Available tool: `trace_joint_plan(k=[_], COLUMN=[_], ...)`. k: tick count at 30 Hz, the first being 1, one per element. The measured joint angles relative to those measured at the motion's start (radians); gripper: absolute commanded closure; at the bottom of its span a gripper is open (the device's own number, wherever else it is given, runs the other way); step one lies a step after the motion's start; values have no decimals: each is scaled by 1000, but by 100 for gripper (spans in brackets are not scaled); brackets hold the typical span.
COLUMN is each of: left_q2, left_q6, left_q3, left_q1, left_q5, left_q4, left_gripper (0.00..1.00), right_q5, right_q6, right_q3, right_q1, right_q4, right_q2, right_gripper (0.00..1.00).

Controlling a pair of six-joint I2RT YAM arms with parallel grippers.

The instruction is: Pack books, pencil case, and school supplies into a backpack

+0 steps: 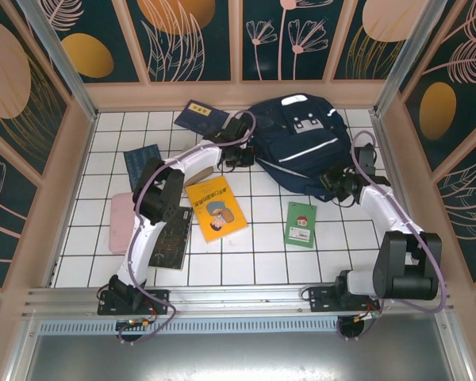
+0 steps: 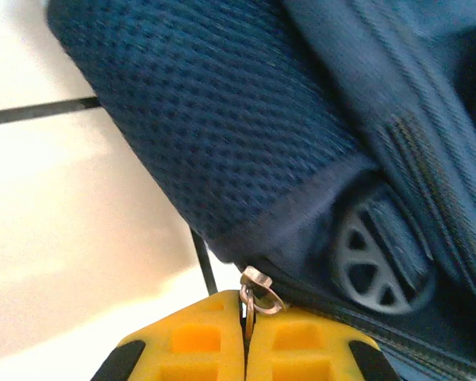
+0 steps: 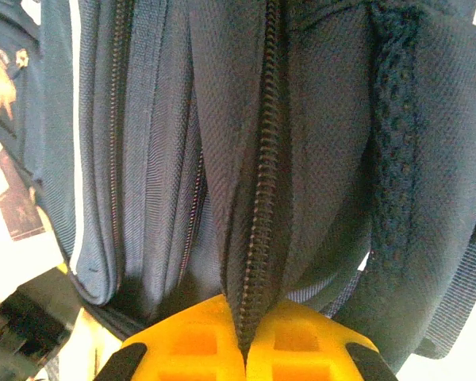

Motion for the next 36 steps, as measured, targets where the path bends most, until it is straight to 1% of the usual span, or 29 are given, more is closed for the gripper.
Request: trace_joint_plan(k=[5,11,14,18,23,27,32,36], left_q2=[37,34,-4,-114,-235,-278,-272,-207], left_q6=[-47,-79,-86,-109,-134,-138,-138,-138], left_q3=[54,58,-8,-167,-316,-389,-380,-273], left_q1=[5,5,6,10,20,20,20,20], left_q5=[8,17,31,38,63,62,58,48], left_q4=[-14,-5,37,117,153,176,171,120], left_gripper=[100,100,100,100,100,100,100,100], right_q5=[-30,-63,-81,-85,-84,-92,-102,-111], right_q6=[-37,-68,-90,-120,-160,-178,-182,-177], right_q3=[0,0,0,3,45,70,70,53], right_q1=[-26,-55,-67,-71,-71,-71,-70,-64], right_q4=[-5,-5,-5,-11,-23,-19,-16,-8], right_q2=[0,0,1,25,88,122,127,96], right_gripper=[100,100,100,100,100,100,100,100])
